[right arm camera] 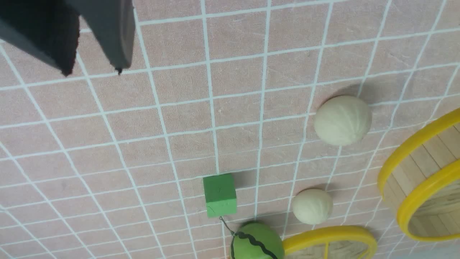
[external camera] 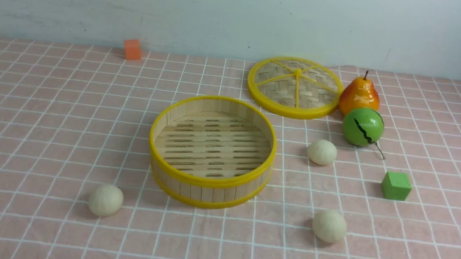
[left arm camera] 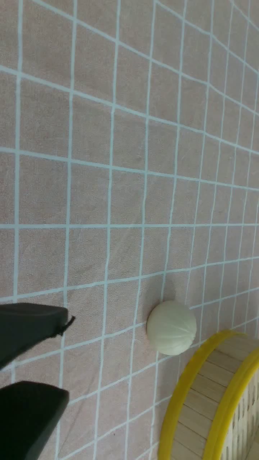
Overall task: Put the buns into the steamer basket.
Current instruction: Use the left arm to grab a steamed stuffed bun
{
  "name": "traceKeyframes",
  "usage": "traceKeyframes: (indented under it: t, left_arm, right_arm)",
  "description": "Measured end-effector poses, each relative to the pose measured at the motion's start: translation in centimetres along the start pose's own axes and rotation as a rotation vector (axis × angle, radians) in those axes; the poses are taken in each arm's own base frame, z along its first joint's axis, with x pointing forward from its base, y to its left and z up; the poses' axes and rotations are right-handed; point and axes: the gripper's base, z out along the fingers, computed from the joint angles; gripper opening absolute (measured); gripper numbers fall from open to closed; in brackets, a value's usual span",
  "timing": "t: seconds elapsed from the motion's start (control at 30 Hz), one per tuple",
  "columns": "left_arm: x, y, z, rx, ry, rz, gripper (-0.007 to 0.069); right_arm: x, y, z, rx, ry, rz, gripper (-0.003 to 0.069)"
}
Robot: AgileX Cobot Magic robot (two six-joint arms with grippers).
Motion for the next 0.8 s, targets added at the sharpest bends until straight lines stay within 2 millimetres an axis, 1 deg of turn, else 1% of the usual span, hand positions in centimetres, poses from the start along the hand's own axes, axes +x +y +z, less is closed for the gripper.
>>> traceKeyframes:
  t: [0.57, 0.8]
  left_arm:
    - [0.00, 0.00, 0.00, 0.000, 0.000, 0.000, 0.0238]
    - [-0.03, 0.14, 0.00, -0.016, -0.003, 0.058, 0.0238]
  right_arm:
    - [0.00, 0.00, 0.00, 0.000, 0.000, 0.000, 0.0193]
    - [0.00, 0.00, 0.00, 0.000, 0.000, 0.000, 0.0202]
